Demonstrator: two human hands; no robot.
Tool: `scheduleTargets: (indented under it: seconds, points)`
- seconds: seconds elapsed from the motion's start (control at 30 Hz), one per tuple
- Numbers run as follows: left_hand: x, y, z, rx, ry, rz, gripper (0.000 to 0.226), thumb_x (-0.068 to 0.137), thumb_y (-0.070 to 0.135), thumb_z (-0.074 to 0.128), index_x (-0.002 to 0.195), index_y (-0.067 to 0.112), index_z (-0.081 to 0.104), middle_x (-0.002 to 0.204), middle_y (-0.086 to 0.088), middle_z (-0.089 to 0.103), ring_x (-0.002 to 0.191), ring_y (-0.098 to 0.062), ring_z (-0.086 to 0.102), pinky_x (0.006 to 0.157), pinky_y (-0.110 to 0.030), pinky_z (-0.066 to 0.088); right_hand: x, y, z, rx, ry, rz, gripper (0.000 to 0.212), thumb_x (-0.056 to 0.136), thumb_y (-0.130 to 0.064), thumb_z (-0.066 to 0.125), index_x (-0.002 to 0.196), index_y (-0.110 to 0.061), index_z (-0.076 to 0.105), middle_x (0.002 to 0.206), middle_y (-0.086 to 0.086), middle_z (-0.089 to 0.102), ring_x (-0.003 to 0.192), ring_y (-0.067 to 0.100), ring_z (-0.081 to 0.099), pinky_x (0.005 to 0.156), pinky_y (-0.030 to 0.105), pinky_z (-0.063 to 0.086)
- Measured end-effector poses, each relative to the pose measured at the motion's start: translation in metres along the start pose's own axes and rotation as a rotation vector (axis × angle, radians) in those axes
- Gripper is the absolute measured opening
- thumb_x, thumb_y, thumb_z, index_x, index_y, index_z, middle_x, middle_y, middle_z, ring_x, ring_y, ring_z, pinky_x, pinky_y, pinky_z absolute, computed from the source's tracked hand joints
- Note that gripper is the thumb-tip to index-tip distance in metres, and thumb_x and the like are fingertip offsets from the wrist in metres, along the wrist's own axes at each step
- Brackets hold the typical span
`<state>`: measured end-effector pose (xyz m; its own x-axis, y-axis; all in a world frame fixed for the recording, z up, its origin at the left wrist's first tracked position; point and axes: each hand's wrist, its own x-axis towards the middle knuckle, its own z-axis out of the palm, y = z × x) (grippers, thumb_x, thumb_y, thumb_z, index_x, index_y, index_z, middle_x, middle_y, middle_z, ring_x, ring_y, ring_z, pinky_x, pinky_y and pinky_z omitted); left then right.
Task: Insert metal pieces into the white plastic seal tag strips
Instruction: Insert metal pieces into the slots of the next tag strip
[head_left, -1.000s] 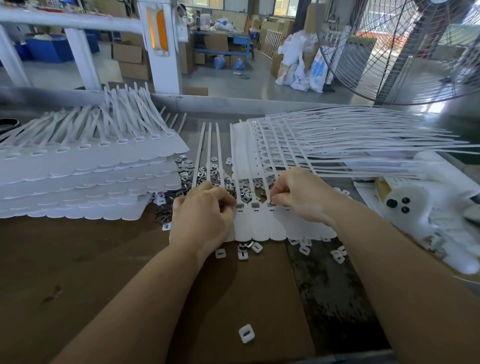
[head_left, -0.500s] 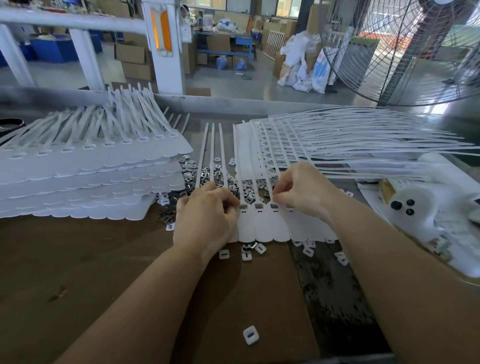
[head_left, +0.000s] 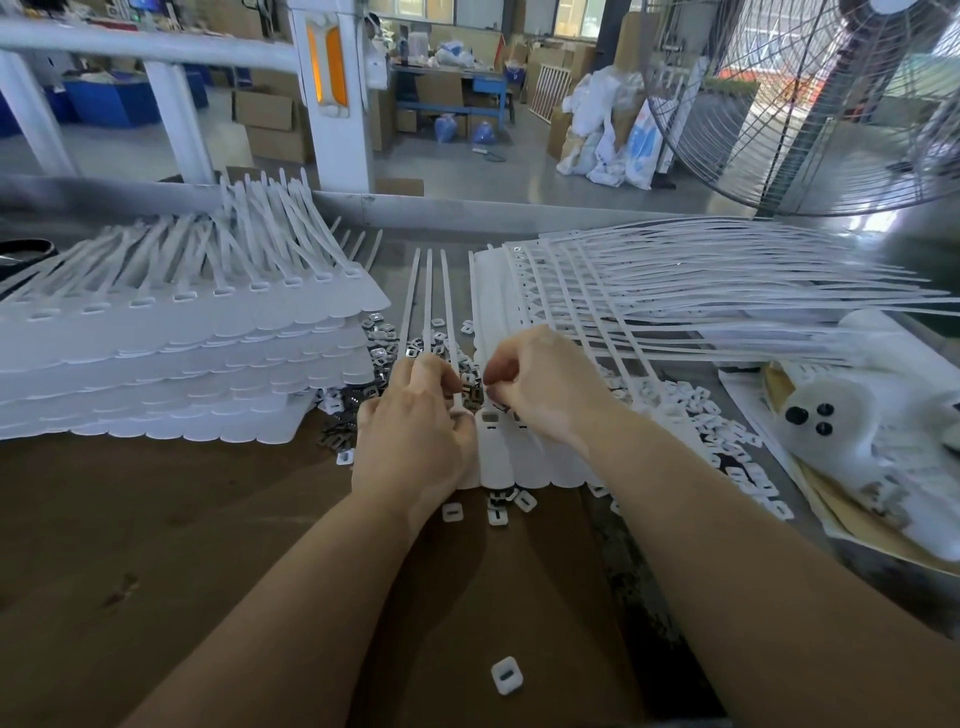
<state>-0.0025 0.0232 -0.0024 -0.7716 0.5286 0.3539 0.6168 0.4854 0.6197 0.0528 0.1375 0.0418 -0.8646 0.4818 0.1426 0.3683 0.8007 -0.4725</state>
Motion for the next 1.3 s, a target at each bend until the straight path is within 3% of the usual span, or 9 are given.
scheduleTargets:
  seconds: [0.13, 0.37, 0.73, 0.83, 0.97, 1.1, 1.2, 1.3]
  points:
    - [0.001, 0.000, 0.001, 0.001, -0.013, -0.006, 0.018, 0.085, 0.022, 0.057, 0.091, 0.028, 0.041, 0.095, 0.009, 0.042, 0.084, -0.010, 0.045, 0.096, -0.034, 0.029, 0.008, -0.005, 0.011, -0.103, 0.005, 0.031, 0.013, 0.083, -0.019, 0.066, 0.095, -0.018, 0.070, 0.097, 0.001, 0.067, 0.093, 0.018, 0.061, 0.084, 0.035, 0.052]
    - [0.002, -0.001, 0.001, 0.022, -0.034, -0.005, 0.018, 0.086, 0.024, 0.057, 0.092, 0.029, 0.041, 0.097, 0.010, 0.042, 0.088, -0.010, 0.045, 0.095, -0.032, 0.027, 0.015, -0.011, 0.019, -0.152, 0.024, 0.092, 0.016, 0.083, -0.014, 0.063, 0.098, -0.016, 0.067, 0.091, 0.002, 0.067, 0.088, 0.021, 0.062, 0.080, 0.033, 0.052]
    - [0.001, -0.002, 0.001, 0.028, -0.018, 0.006, 0.017, 0.085, 0.023, 0.057, 0.091, 0.029, 0.042, 0.095, 0.010, 0.041, 0.083, -0.009, 0.043, 0.091, -0.030, 0.024, 0.006, -0.001, 0.011, 0.143, 0.069, 0.028, 0.015, 0.088, -0.004, 0.059, 0.094, -0.013, 0.069, 0.096, 0.005, 0.070, 0.091, 0.019, 0.064, 0.087, 0.037, 0.051]
    - [0.001, -0.003, 0.001, 0.024, -0.018, 0.006, 0.018, 0.085, 0.023, 0.057, 0.090, 0.030, 0.041, 0.094, 0.011, 0.041, 0.083, -0.009, 0.043, 0.091, -0.030, 0.024, 0.004, 0.005, 0.007, 0.197, 0.069, 0.036, 0.017, 0.087, -0.005, 0.061, 0.100, -0.012, 0.071, 0.099, 0.004, 0.071, 0.092, 0.015, 0.064, 0.088, 0.027, 0.049]
    - [0.001, -0.002, 0.001, 0.024, -0.025, 0.004, 0.018, 0.085, 0.023, 0.057, 0.090, 0.031, 0.041, 0.095, 0.011, 0.041, 0.085, -0.009, 0.046, 0.093, -0.031, 0.025, -0.001, 0.014, 0.000, 0.246, 0.083, 0.055, 0.009, 0.089, -0.009, 0.061, 0.092, -0.013, 0.068, 0.090, 0.002, 0.069, 0.074, 0.007, 0.061, 0.068, 0.012, 0.047]
    - [0.001, -0.002, 0.000, 0.022, -0.042, -0.003, 0.018, 0.086, 0.024, 0.057, 0.091, 0.032, 0.042, 0.097, 0.011, 0.043, 0.089, -0.009, 0.048, 0.097, -0.033, 0.026, -0.007, 0.024, -0.007, 0.293, 0.123, 0.082, 0.010, 0.091, -0.008, 0.055, 0.086, -0.015, 0.060, 0.080, 0.004, 0.068, 0.072, 0.014, 0.065, 0.072, 0.029, 0.054]
    - [0.001, 0.000, -0.001, 0.022, -0.049, -0.004, 0.018, 0.087, 0.024, 0.057, 0.092, 0.032, 0.042, 0.098, 0.010, 0.044, 0.090, -0.009, 0.049, 0.098, -0.033, 0.027, -0.013, 0.028, -0.011, 0.314, 0.135, 0.079, 0.013, 0.087, -0.007, 0.062, 0.083, -0.019, 0.066, 0.078, 0.002, 0.069, 0.068, 0.009, 0.066, 0.063, 0.018, 0.052]
    - [0.001, 0.000, -0.001, 0.023, -0.054, -0.007, 0.017, 0.087, 0.024, 0.057, 0.093, 0.032, 0.043, 0.099, 0.010, 0.044, 0.091, -0.009, 0.050, 0.099, -0.033, 0.027, -0.019, 0.030, -0.014, 0.361, 0.123, 0.093, 0.008, 0.081, -0.009, 0.070, 0.083, -0.017, 0.073, 0.081, 0.000, 0.071, 0.072, 0.008, 0.067, 0.072, 0.022, 0.055]
